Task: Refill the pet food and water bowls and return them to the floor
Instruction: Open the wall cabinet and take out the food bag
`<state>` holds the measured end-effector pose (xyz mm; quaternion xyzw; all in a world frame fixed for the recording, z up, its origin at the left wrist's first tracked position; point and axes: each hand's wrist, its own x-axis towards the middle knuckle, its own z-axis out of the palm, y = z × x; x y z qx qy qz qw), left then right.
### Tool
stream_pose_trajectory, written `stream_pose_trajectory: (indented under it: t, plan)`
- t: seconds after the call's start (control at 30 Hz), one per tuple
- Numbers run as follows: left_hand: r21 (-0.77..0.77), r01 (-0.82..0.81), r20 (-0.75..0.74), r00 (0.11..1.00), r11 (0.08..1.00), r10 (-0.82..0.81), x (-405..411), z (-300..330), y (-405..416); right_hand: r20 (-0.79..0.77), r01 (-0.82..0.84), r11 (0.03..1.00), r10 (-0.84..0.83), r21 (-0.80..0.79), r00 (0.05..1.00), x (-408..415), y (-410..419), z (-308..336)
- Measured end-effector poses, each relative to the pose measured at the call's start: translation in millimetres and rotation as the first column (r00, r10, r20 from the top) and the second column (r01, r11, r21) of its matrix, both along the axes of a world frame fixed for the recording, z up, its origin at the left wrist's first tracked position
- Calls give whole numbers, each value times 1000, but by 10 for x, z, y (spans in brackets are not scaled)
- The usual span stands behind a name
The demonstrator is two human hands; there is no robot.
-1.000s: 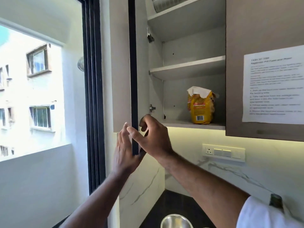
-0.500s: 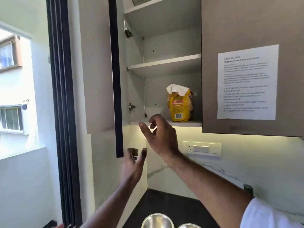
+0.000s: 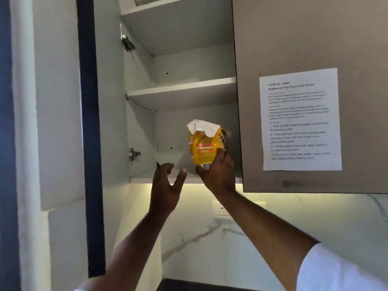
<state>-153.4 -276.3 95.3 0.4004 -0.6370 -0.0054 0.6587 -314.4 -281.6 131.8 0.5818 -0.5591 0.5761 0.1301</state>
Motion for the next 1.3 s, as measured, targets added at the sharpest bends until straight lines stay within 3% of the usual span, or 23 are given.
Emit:
stream_pose_trajectory:
  t: [0.3, 0.57, 0.87, 1.1, 1.3]
  plan:
    - [-22, 78, -33, 996, 997, -79, 7, 382, -795, 124, 117, 962, -151, 247, 981, 175, -910, 304]
    - [-14, 101, -49, 994, 995, -101, -36, 413, -963, 157, 239, 922, -296, 303, 942, 319, -1089, 349]
    - [29, 165, -95, 982, 986, -162, -126, 387, -947, 227, 123, 967, -175, 223, 958, 125, -908, 355]
    - [211, 266, -144, 960, 941, -240, -213, 474, -921, 215, 40, 985, -77, 169, 973, -5, -613, 328]
    - [349, 591, -267, 807, 727, -527, -240, 455, -811, 212, -157, 987, 145, 39, 966, -246, -260, 269]
